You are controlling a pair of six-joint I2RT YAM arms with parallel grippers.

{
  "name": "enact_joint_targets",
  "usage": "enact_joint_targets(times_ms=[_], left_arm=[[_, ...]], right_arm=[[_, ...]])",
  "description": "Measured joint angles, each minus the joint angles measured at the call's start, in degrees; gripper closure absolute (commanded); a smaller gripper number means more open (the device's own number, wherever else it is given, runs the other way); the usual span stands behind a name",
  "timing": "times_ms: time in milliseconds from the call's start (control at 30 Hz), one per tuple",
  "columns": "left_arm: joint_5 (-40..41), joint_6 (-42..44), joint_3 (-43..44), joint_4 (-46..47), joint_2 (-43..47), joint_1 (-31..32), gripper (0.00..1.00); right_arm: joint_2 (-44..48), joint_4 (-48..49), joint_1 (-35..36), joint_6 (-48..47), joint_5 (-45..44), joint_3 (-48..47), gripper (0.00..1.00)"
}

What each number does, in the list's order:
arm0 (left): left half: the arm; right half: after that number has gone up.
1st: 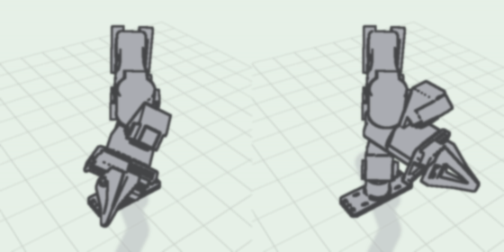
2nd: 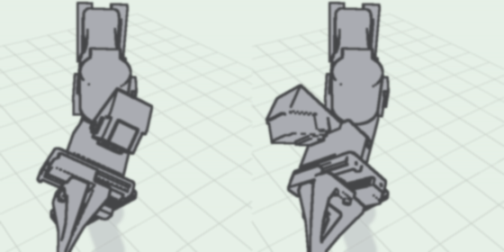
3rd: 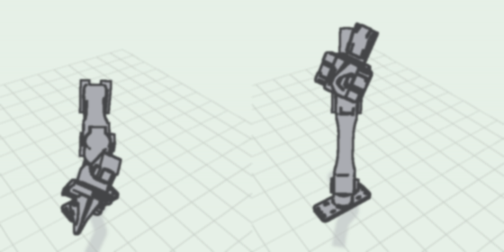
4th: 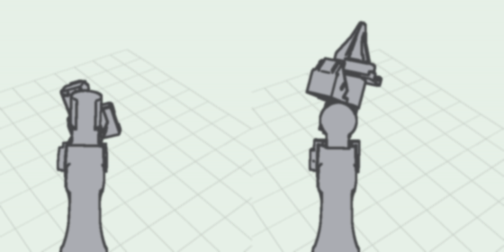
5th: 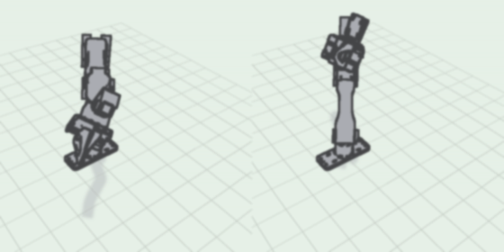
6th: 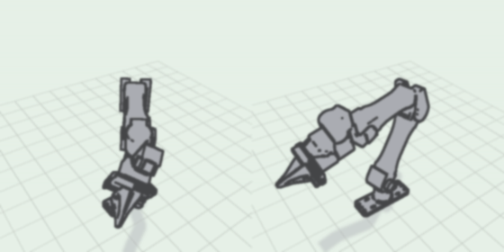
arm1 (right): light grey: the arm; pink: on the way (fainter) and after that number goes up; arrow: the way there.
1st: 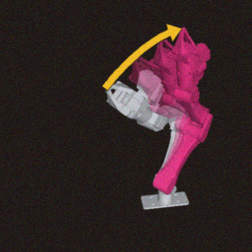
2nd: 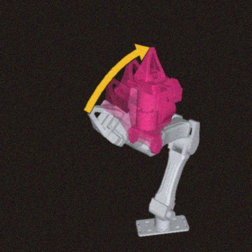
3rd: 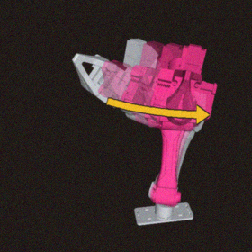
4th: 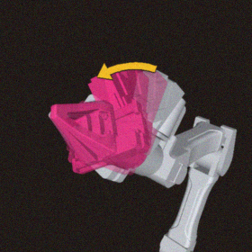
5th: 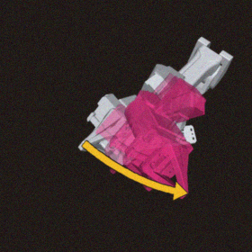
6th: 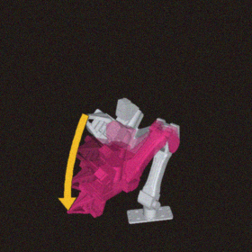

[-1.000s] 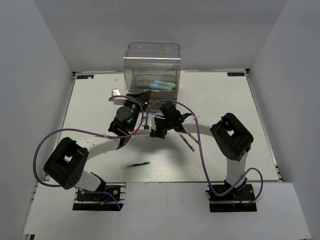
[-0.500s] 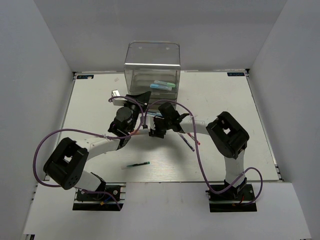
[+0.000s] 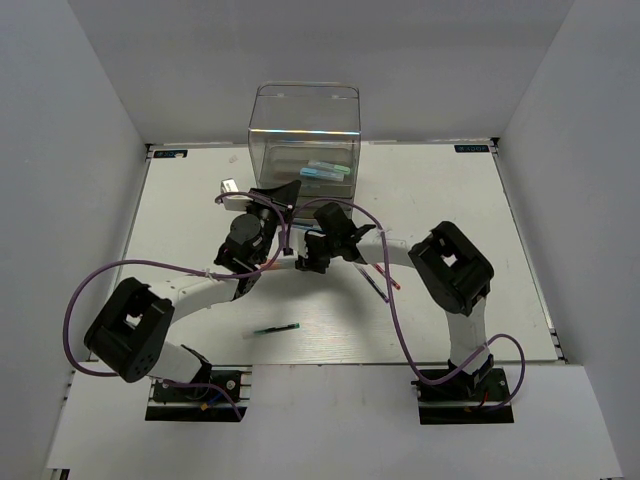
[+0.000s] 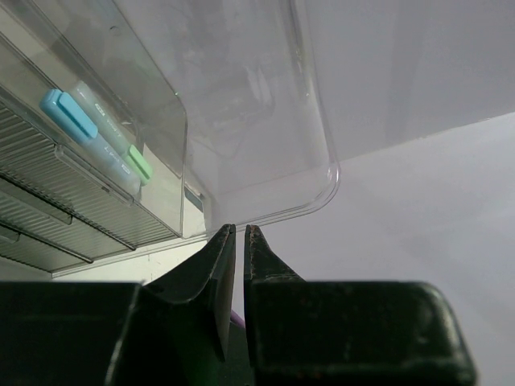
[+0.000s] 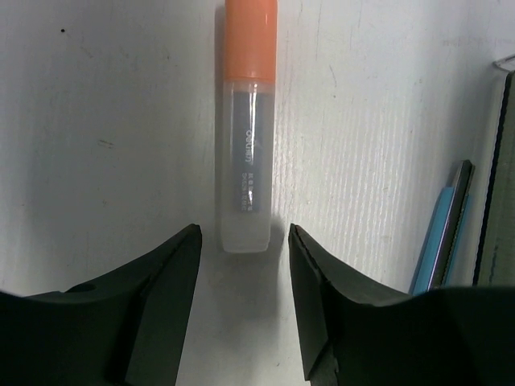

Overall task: Sort the stationery into containers
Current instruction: Close the storage box at the center of the board, then pick up the pen from the center of the board.

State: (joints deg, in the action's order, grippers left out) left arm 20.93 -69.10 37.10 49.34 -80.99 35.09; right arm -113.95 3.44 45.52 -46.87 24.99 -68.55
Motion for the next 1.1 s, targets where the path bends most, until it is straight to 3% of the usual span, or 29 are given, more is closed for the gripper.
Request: enact_joint_targets(times_ms=[100, 233, 333, 433, 467, 633, 833, 1100], left_arm=[[0.0, 0.0, 0.0, 0.0, 0.2, 0.0, 1.00], [0.3, 0.0, -0.1, -1.2, 1.3, 0.0, 1.00], [1.0, 0.1, -0.7, -2.6, 3.1, 0.0, 0.95], [2.1, 0.1, -1.2, -4.4, 5.4, 0.0, 0.82], [2.5, 0.1, -1.3, -5.0, 6.1, 0.0, 0.71], [4.4, 0.4, -2.1, -8.6, 10.3, 0.0, 0.48], [7.7, 0.9, -3.0, -13.6, 15.1, -0.1, 0.33], [5.4, 0.5, -3.0, -15.5, 10.5, -1.2, 0.32]], right_arm=[[-1.2, -1.1, 0.0, -0.2, 0.7, -1.8, 0.56], [-3.3, -4.0, 0.0, -0.2, 1.6, -5.3, 0.61], [-3.6, -5.0, 0.0, -0.6, 2.3, -5.8, 0.71], [-3.6, -5.8, 0.0, -1.2, 2.8, -6.0, 0.83], [-3.6, -6.0, 0.0, -1.4, 3.0, -6.1, 0.88], [-2.7, -6.8, 0.0, -1.8, 3.4, -5.2, 1.00], [6.8, -6.9, 0.0, -1.6, 1.2, 6.1, 1.00], [24.9, -2.8, -0.3, 1.0, -5.0, 20.2, 1.00]])
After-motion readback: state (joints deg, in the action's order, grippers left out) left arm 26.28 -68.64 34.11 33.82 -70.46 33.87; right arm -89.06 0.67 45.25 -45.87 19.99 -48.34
